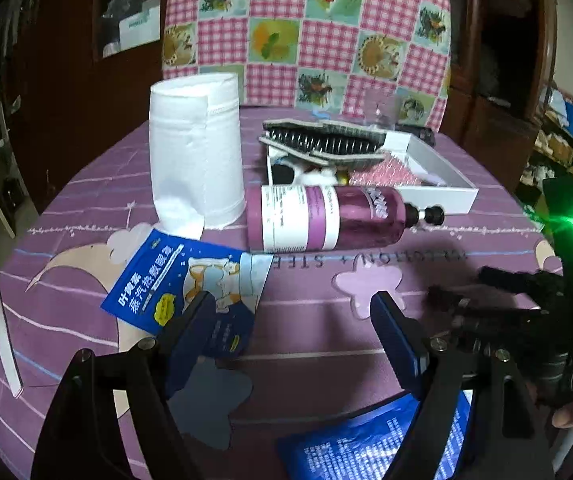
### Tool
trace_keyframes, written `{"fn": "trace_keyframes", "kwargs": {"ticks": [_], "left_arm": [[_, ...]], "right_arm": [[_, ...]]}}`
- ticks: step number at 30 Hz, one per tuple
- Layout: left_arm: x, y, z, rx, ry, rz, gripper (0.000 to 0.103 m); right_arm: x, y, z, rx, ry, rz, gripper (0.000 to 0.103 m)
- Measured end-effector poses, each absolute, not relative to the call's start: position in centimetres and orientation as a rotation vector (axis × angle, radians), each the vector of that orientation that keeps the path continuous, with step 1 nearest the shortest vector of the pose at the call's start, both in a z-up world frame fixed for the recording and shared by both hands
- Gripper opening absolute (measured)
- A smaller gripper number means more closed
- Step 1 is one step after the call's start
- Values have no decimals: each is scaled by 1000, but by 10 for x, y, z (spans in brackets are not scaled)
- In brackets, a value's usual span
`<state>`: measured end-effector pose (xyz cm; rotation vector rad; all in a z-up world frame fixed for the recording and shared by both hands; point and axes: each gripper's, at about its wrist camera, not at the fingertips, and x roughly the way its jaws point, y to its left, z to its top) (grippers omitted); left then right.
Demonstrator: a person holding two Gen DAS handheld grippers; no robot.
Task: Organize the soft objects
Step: 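Move the left gripper down toward the large blue packet on the table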
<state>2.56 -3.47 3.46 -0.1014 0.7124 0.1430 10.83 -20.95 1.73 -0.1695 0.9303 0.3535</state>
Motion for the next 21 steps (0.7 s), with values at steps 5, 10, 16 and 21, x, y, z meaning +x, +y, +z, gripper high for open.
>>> {"fn": "trace_keyframes", "kwargs": {"ticks": [5, 10, 16, 21], "left_arm": [[18, -24, 32, -121, 718, 140, 80], [17, -35, 32, -111, 750, 45, 80], [-16, -57, 31, 3, 750, -135, 81], [-24, -76, 10, 101, 853, -211, 83]], "right_arm": [[108, -208, 17, -171, 942, 352, 103], [108, -209, 17, -171, 942, 352, 103], [108, -209, 17, -171, 943, 352, 103], [108, -209, 18, -171, 943, 352, 103]]}}
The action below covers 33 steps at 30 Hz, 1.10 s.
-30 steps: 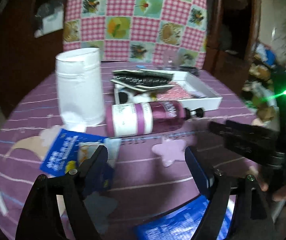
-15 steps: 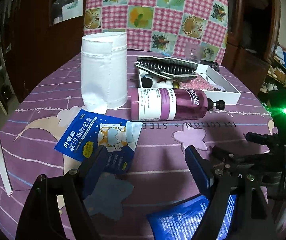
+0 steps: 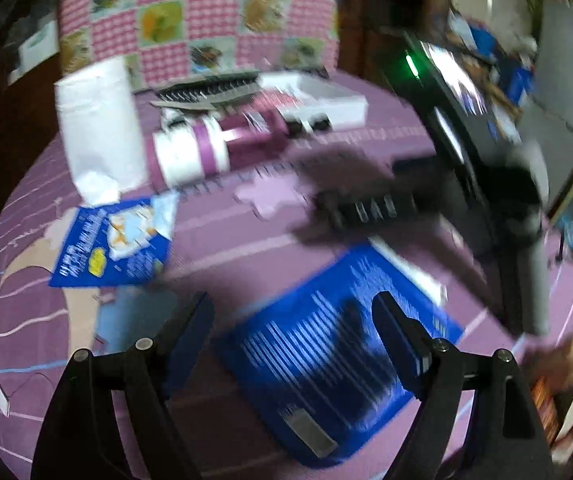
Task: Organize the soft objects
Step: 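Move the left gripper down toward the large blue packet on the table, then close the left gripper on the large blue packet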
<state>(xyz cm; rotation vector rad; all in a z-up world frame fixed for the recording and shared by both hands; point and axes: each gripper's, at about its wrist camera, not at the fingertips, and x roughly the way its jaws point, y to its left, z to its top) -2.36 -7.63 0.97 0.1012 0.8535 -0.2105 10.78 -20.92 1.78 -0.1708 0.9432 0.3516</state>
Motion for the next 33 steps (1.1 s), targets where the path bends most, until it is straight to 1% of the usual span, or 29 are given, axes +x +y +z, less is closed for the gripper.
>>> {"fn": "trace_keyframes", "kwargs": {"ticks": [1, 2, 3, 4, 6, 12, 13, 15, 17, 18, 19, 21, 22, 23, 26, 28, 29, 33], "left_arm": [[-23, -82, 4, 134, 878, -194, 86], [-24, -84, 3, 135, 855, -180, 95], [-23, -85, 2, 141, 863, -172, 100], [-21, -86, 0, 123, 879, -191, 103], [-18, -80, -3, 50, 911, -213, 103], [-20, -82, -3, 68, 907, -213, 103], [-20, -82, -3, 71, 905, -220, 99], [-22, -85, -3, 85, 896, -242, 89], [-25, -90, 0, 97, 886, -255, 70], [-25, -92, 1, 100, 881, -258, 64], [-24, -95, 2, 97, 877, -261, 54], [-23, -98, 3, 111, 860, -231, 42], [-25, -99, 4, 133, 839, -186, 18], [-24, -100, 3, 167, 836, -121, 4], [-22, -90, 5, 117, 841, -102, 3], [-21, -80, 9, 61, 821, -105, 3], [-21, -74, 12, 37, 808, -94, 2], [-21, -57, 21, -26, 751, -30, 2]], "right_arm": [[108, -209, 18, -171, 943, 352, 103], [108, -209, 18, -171, 943, 352, 103], [107, -209, 18, -171, 943, 351, 103], [107, -209, 18, -171, 943, 351, 103], [108, -209, 18, -171, 943, 351, 103], [108, -209, 18, -170, 944, 351, 103], [108, -209, 18, -171, 944, 351, 103], [108, -209, 18, -170, 944, 351, 103], [108, -209, 18, -170, 944, 351, 103], [108, -209, 18, -170, 944, 351, 103], [108, -208, 18, -170, 944, 351, 103], [108, -209, 18, -170, 944, 351, 103], [108, -208, 19, -170, 944, 351, 103], [108, -208, 19, -176, 943, 359, 103], [104, -214, 20, -164, 936, 404, 102], [98, -220, 22, -136, 920, 427, 91], [93, -223, 24, -130, 916, 447, 90], [74, -229, 41, -136, 851, 487, 89]]}}
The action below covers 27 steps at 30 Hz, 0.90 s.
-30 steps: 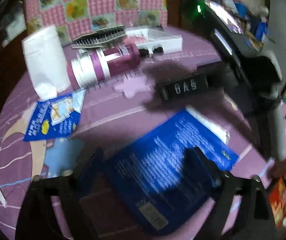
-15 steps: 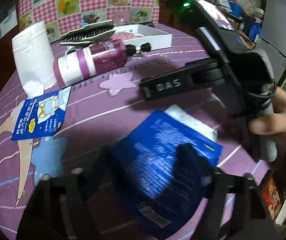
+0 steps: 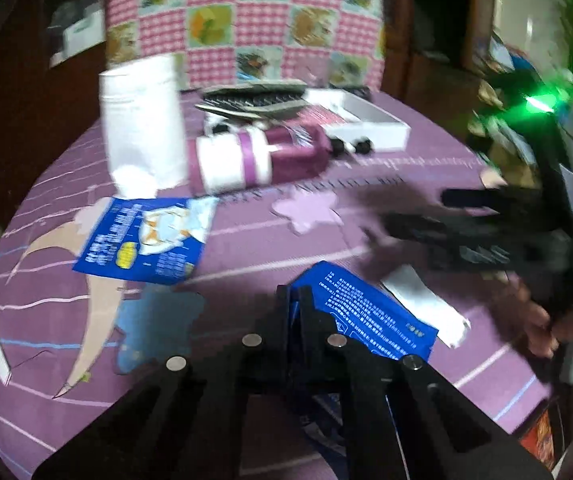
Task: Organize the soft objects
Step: 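Close the left gripper on the large blue packet, then grasp the white strip with the right gripper while the left gripper lifts the blue packet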
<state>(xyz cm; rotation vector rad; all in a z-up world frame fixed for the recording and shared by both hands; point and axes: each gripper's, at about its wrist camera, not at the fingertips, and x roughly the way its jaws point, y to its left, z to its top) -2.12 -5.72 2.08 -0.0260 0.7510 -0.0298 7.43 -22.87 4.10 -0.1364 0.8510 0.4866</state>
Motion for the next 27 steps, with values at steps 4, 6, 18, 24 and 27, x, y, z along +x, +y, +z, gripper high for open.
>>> {"fn": "trace_keyframes", "kwargs": {"ticks": [4, 6, 18, 24, 27], "left_arm": [[-23, -45, 25, -62, 707, 47, 2], [-26, -34, 29, -90, 674, 101, 2], [-31, 3, 28, -202, 649, 237, 2], [-37, 6, 30, -219, 631, 228, 2], [-38, 10, 31, -238, 632, 223, 2]], "right_arm": [[52, -232, 61, -167, 756, 509, 89], [42, -231, 65, -218, 739, 498, 89], [19, -205, 33, -366, 1037, 608, 34], [43, -169, 29, -421, 1053, 495, 19], [57, -164, 31, -361, 1080, 494, 19]]}}
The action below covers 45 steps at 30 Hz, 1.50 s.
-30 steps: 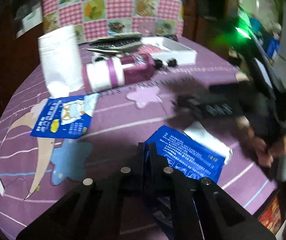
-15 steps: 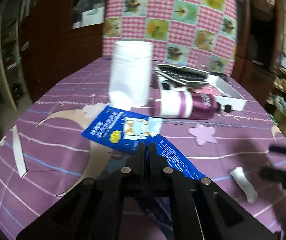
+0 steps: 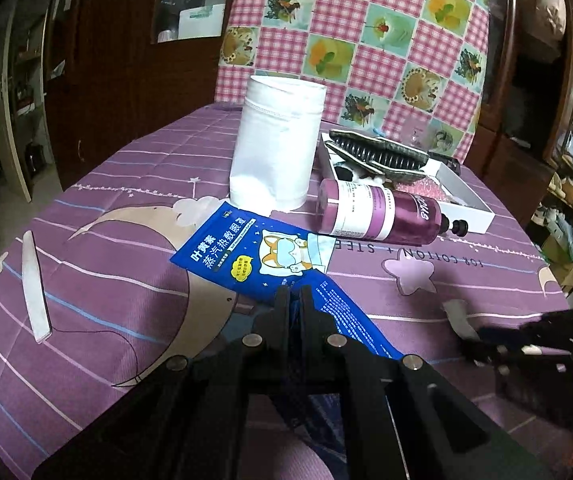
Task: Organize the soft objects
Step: 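Grasp the white strip with the right gripper while the left gripper lifts the blue packet, then carry the blue packet and white strip over the box and lower them in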
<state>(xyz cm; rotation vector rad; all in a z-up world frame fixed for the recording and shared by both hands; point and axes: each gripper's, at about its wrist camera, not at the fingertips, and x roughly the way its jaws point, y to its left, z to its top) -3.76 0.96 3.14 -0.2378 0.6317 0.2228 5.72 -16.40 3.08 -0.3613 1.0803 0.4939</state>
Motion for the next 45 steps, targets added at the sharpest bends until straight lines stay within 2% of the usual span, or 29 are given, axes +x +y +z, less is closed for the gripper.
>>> {"fn": "trace_keyframes", "kwargs": {"ticks": [17, 33, 45], "left_arm": [[-43, 9, 57, -267, 578, 169, 2], [-33, -40, 136, -137, 465, 105, 2], [41, -42, 210, -165, 401, 19, 2]], "right_arm": [[67, -179, 77, -161, 1005, 540, 19], [81, -207, 131, 8, 921, 571, 19], [133, -240, 221, 247, 749, 562, 19]]}}
